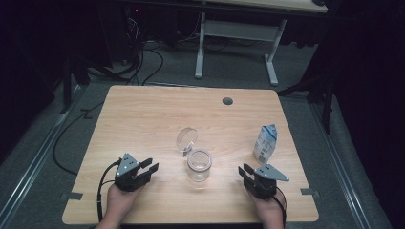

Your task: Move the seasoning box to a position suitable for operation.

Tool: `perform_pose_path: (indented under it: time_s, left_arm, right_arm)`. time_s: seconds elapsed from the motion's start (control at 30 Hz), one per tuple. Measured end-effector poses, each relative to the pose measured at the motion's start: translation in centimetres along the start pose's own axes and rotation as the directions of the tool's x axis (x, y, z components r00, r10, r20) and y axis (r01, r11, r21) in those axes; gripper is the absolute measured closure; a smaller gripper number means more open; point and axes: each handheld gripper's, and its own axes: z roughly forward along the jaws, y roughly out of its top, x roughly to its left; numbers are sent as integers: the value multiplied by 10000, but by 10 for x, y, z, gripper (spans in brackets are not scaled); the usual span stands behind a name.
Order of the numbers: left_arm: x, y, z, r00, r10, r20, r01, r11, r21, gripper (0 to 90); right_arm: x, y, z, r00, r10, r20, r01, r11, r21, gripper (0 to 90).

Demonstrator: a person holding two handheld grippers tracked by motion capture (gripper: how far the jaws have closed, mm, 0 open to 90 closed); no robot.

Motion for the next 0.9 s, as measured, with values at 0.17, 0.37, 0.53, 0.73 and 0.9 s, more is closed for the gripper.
perform_pose_path:
  time_s: [0.17, 0.37, 0.53, 0.73, 0.9]
  left_arm:
    - [-1, -1, 1, 10000, 55, -54, -55, 10000, 11, 623]
    - [-1, -2, 3, 9999, 79, -96, -78, 9999, 73, 608]
    - [-2, -2, 2, 9999, 129, -79, -128, 9999, 63, 595]
    - [-2, -6, -4, 10000, -64, 70, 63, 9998, 182, 590]
    - [1, -12, -11, 9997, -211, -116, 214, 9995, 215, 580]
  right_arm:
    - [-16, -9, -11, 9981, 131, 601, -134, 9999, 45, 708]
    - [-31, -15, -20, 9927, 203, 1190, -211, 9998, 54, 642]
    - [-41, -13, -23, 9881, 240, 1522, -237, 9997, -35, 569]
    - [-55, -5, -22, 9841, 448, 1721, -426, 9990, -164, 492]
    - [-67, 4, -14, 9813, 761, 1767, -709, 9969, -353, 450]
